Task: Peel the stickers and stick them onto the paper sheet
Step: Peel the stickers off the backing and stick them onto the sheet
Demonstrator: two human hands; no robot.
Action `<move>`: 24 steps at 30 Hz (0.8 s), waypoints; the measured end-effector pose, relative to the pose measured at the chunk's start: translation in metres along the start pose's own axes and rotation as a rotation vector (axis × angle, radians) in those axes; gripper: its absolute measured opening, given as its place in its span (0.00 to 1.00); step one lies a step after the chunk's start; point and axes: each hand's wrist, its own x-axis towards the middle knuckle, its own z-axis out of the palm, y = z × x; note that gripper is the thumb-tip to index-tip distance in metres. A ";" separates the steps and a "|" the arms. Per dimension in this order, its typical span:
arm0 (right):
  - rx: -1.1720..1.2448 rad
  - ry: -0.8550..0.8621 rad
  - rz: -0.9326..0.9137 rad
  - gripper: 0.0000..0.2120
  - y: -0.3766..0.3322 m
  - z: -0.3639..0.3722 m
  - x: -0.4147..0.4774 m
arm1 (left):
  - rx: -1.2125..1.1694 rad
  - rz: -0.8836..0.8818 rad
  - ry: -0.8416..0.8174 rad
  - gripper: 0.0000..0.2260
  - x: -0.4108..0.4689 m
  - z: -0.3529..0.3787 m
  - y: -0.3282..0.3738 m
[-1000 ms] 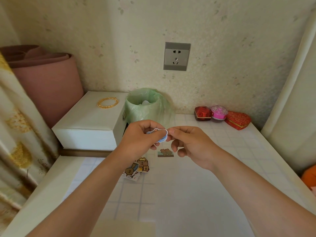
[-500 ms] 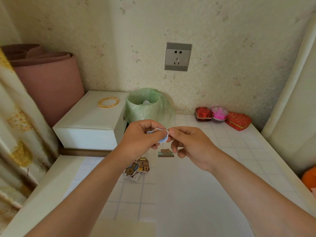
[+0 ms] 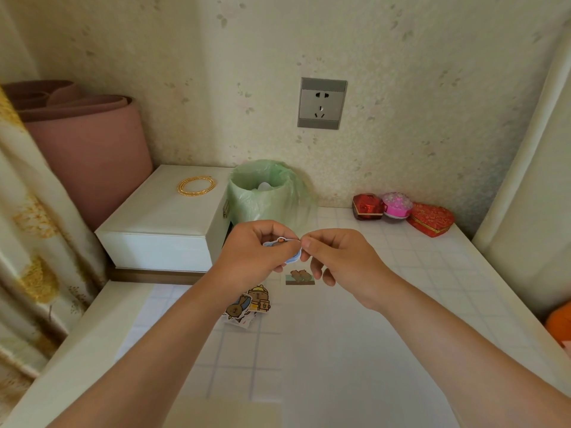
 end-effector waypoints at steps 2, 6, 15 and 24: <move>-0.021 0.017 -0.008 0.11 0.001 0.001 0.000 | 0.005 0.005 0.006 0.02 0.000 0.001 0.001; -0.027 0.037 -0.016 0.12 0.001 0.003 -0.001 | 0.014 0.009 0.023 0.02 0.000 0.003 0.002; 0.230 -0.004 0.099 0.13 0.001 0.007 -0.002 | -0.032 0.013 0.032 0.02 0.000 0.004 0.003; 0.227 0.000 0.087 0.09 0.002 0.003 0.000 | -0.045 0.005 0.039 0.03 -0.002 0.002 0.004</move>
